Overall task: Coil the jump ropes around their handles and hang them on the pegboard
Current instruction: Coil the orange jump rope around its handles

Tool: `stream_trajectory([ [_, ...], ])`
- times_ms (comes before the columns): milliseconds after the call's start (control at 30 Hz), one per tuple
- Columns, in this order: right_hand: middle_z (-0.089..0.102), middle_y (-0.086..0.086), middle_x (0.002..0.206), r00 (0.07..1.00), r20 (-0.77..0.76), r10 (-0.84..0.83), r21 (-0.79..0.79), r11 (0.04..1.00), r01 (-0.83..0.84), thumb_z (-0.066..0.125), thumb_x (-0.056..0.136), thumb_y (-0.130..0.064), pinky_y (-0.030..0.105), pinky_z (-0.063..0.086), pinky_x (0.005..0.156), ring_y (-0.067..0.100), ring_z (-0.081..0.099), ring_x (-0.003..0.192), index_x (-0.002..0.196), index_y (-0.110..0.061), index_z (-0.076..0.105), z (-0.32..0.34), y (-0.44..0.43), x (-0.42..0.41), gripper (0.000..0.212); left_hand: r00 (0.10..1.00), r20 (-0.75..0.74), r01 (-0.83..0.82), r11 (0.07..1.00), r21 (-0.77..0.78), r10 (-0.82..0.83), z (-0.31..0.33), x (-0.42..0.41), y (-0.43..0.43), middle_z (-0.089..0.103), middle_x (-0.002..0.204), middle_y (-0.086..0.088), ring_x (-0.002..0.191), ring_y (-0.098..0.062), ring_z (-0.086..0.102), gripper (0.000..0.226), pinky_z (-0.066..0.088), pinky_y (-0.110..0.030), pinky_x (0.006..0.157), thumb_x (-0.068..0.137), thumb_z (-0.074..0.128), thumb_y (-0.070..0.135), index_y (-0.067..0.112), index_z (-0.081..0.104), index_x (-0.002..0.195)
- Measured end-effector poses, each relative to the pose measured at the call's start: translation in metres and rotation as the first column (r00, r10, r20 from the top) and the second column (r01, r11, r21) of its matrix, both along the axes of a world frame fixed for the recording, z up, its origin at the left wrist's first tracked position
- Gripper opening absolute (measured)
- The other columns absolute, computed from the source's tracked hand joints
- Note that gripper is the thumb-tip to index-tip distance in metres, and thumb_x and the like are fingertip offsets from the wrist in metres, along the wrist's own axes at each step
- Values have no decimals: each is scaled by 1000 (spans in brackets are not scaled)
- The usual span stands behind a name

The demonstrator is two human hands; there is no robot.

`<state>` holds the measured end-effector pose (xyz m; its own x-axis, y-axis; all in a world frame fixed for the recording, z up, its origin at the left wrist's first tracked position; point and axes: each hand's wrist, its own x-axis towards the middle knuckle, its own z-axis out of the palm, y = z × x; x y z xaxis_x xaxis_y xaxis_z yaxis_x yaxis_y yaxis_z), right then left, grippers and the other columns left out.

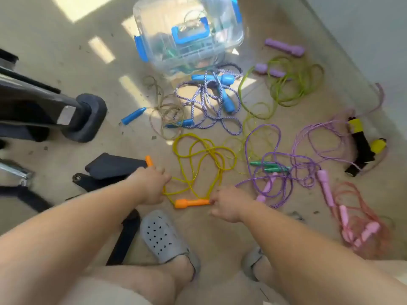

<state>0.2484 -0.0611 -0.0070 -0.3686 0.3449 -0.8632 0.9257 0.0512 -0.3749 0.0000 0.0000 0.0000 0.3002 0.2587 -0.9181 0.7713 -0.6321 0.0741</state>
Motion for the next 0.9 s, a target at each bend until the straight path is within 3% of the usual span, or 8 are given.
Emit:
stream_trajectory([
  [100,52,6,138,975,-88,206,-44,977,-210,55,95,-50,37,43,102,31,50,126,129,-29,65,-43,-14,-19,40,971,-1,241,971,1,-241,-36,-29,12,35,151,-8,135,-31,41,59,45,-45,99,98,50,47,27,34,151],
  [233,34,0,155,895,-38,444,22,896,-444,55,95,-53,44,37,106,32,34,137,144,-29,50,-77,-28,-35,55,956,-18,293,956,-12,-293,-71,-52,10,30,153,-6,131,-30,41,62,44,-42,84,99,51,30,29,23,154],
  [300,27,-3,159,848,20,529,91,844,-529,54,96,-52,46,35,105,32,30,138,146,-29,48,-83,-32,-37,56,950,-9,313,948,52,-313,-83,-54,8,35,148,-6,127,-29,44,53,42,-39,81,100,46,22,25,30,151],
  [400,22,0,161,820,85,566,162,804,-572,45,100,-39,47,29,108,33,28,139,147,-25,48,-85,-42,-41,49,922,2,381,909,169,-387,-97,-49,6,43,139,-7,121,-30,48,37,43,-39,90,104,38,17,21,44,140],
  [500,27,6,156,864,128,486,158,850,-502,39,101,-29,47,28,107,33,30,136,141,-19,53,-86,-47,-43,44,889,-14,450,867,214,-457,-107,-43,6,52,131,-4,119,-30,48,32,39,-40,94,104,37,17,21,54,131],
  [633,41,8,137,942,66,329,104,937,-334,50,99,-22,41,38,95,32,46,124,126,-12,62,-67,-30,-34,32,903,1,423,891,166,-429,-86,-35,18,63,122,3,118,-25,49,27,38,-35,96,103,40,18,24,58,122],
  [767,52,10,119,995,54,83,155,984,-91,54,96,-10,36,49,81,34,63,104,111,-9,70,-7,0,-8,22,996,-53,72,997,-35,-74,-16,-25,29,60,105,1,95,-22,61,19,51,-35,84,104,45,21,21,56,120],
  [900,55,5,111,980,54,-194,177,967,182,66,88,-23,33,49,80,30,64,99,99,-21,77,99,16,21,16,972,-14,-233,972,-10,233,87,-14,20,58,96,2,85,-20,57,17,46,-33,73,104,48,30,20,58,115],
])
